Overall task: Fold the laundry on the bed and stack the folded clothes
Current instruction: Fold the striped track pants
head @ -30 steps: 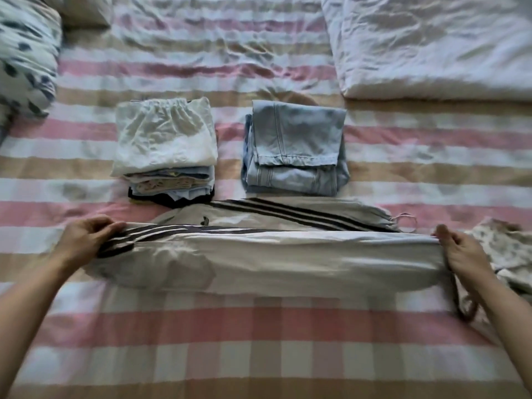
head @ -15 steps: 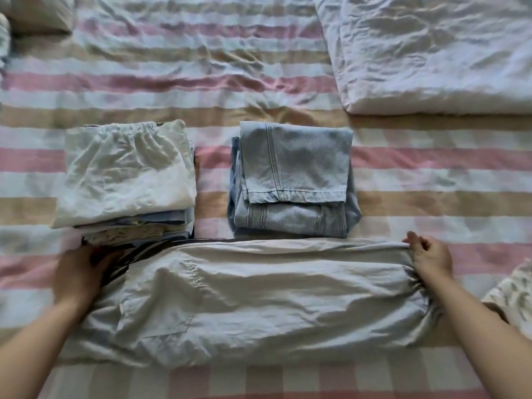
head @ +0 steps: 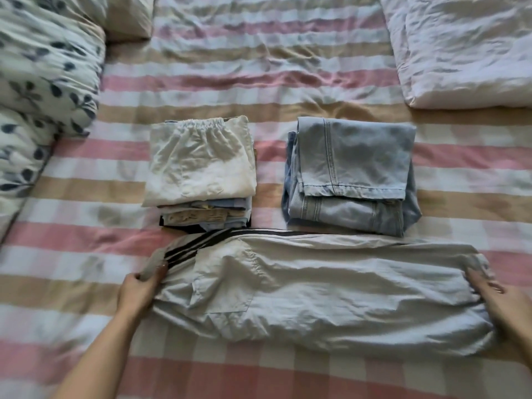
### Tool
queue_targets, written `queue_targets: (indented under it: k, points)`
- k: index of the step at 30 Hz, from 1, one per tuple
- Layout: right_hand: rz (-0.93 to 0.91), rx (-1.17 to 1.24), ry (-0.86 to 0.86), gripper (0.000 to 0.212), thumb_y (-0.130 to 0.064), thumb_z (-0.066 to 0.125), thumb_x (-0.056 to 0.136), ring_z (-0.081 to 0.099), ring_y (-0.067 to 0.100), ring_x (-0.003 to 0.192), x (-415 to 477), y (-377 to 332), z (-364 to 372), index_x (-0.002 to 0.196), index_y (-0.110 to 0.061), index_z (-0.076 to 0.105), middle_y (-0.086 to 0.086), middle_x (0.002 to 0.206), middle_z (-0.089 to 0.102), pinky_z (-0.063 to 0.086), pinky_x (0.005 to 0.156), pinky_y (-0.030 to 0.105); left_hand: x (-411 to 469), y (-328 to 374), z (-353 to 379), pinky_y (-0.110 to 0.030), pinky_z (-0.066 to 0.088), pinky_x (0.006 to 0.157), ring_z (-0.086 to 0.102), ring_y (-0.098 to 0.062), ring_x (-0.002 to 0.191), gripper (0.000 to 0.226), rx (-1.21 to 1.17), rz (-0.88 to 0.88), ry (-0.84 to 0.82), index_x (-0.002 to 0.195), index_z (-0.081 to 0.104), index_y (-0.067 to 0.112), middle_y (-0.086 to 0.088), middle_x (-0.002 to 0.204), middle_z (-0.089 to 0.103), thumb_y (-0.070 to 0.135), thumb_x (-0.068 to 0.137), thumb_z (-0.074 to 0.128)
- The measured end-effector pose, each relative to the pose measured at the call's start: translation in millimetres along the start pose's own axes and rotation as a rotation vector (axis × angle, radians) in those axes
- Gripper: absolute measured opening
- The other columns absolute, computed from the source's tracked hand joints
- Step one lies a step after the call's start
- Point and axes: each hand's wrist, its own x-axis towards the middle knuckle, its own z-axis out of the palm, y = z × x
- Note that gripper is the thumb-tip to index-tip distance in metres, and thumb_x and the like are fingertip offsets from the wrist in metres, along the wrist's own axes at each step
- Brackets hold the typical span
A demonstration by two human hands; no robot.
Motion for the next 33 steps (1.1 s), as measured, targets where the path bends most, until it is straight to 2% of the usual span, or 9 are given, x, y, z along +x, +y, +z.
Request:
queue_targets:
  k: [4,8,13,19,21,23,26,30,33]
  points:
    - [-0.115,-0.082,-0.003,0.086,-0.081,0.036,0.068,0.062,0.042,0.092,-16.9,-6.7,-13.0,0.100,-0.009,0.069,0.026,0.097,0.067,0.050,0.080,0.042,-16.7,-7.0,-3.9,-0.035,0.034,0.056,0.061,-0.044,0.076,0.047,0.029,0.070,0.010,0.063,0.054,0.006,-0.029,0.069,0.062,0.048,0.083,0.062]
    - [-0.225,-0.135,0.138,0.074,-0.072,0.046,0.076,0.062,0.044,0.082,-54.0,7.1,-31.5,0.086,-0.002,0.067,0.031,0.084,0.066,0.044,0.067,0.042,-48.4,-32.5,-25.3,-0.039,0.038,0.069,0.060,-0.039,0.087,0.044,0.093,0.172,0.163,0.092,0.063,0.006,-0.022,0.089,0.067,0.049,0.082,0.064]
    - [-0.189,-0.152,0.124,0.072,-0.072,0.036,0.077,0.059,0.035,0.068,-101.7,61.4,-31.2,0.071,-0.006,0.063,0.021,0.066,0.062,0.043,0.060,0.036,-92.6,-78.1,-30.6,-0.039,0.035,0.061,0.051,-0.031,0.068,0.041,0.077,0.188,0.199,0.082,0.052,0.012,-0.018,0.074,0.060,0.053,0.083,0.056]
    - [-0.067,-0.312,0.061,0.043,-0.029,0.061,0.087,0.054,0.046,0.101,-113.3,85.1,-16.8,0.116,0.002,0.051,0.032,0.111,0.057,0.046,0.086,0.054,-104.1,-107.1,-24.3,-0.048,0.029,0.100,0.042,-0.042,0.113,0.043,0.264,0.164,0.162,0.118,0.058,0.002,-0.032,0.117,0.052,0.034,0.089,0.058]
    - [-0.201,-0.447,0.180,0.057,-0.028,0.061,0.087,0.041,0.048,0.116,-121.3,68.1,-14.6,0.131,-0.001,0.038,0.030,0.128,0.043,0.038,0.096,0.056,-102.9,-103.2,-31.5,-0.044,0.030,0.096,0.044,-0.040,0.109,0.040,0.265,0.234,0.188,0.118,0.059,0.002,-0.033,0.113,0.054,0.029,0.088,0.057]
    - [-0.532,-0.466,0.265,0.050,-0.033,0.053,0.088,0.044,0.045,0.112,-151.3,30.2,2.2,0.126,-0.001,0.045,0.026,0.123,0.047,0.034,0.094,0.049,-105.9,-101.7,-37.5,-0.042,0.038,0.086,0.052,-0.035,0.099,0.032,0.157,0.233,0.128,0.118,0.058,0.000,-0.027,0.109,0.058,0.018,0.091,0.058]
    - [-0.903,-0.263,0.000,0.028,-0.021,0.057,0.086,0.058,0.037,0.096,-217.5,-46.8,60.4,0.107,-0.003,0.063,0.017,0.103,0.064,0.039,0.085,0.038,-112.2,-108.7,-42.4,-0.037,0.042,0.082,0.056,-0.032,0.099,0.030,0.042,0.120,0.082,0.115,0.056,0.001,-0.021,0.111,0.060,0.017,0.091,0.057]
    - [-1.068,-0.178,-0.489,0.017,-0.012,0.061,0.087,0.058,0.027,0.099,-289.1,-134.8,163.2,0.102,-0.009,0.068,0.008,0.102,0.066,0.042,0.085,0.032,-112.3,-127.3,-48.4,-0.029,0.039,0.078,0.058,-0.027,0.096,0.018,-0.055,0.052,0.052,0.103,0.063,0.000,-0.020,0.105,0.065,0.011,0.088,0.060]
    - [-1.152,-0.295,-0.530,0.026,-0.023,0.054,0.091,0.052,0.026,0.110,-312.2,-185.1,231.3,0.114,-0.016,0.064,0.006,0.115,0.062,0.041,0.091,0.034,-106.0,-135.6,-48.6,-0.025,0.039,0.076,0.059,-0.022,0.093,0.017,-0.119,0.053,-0.018,0.101,0.064,0.002,-0.013,0.101,0.067,0.012,0.088,0.061]
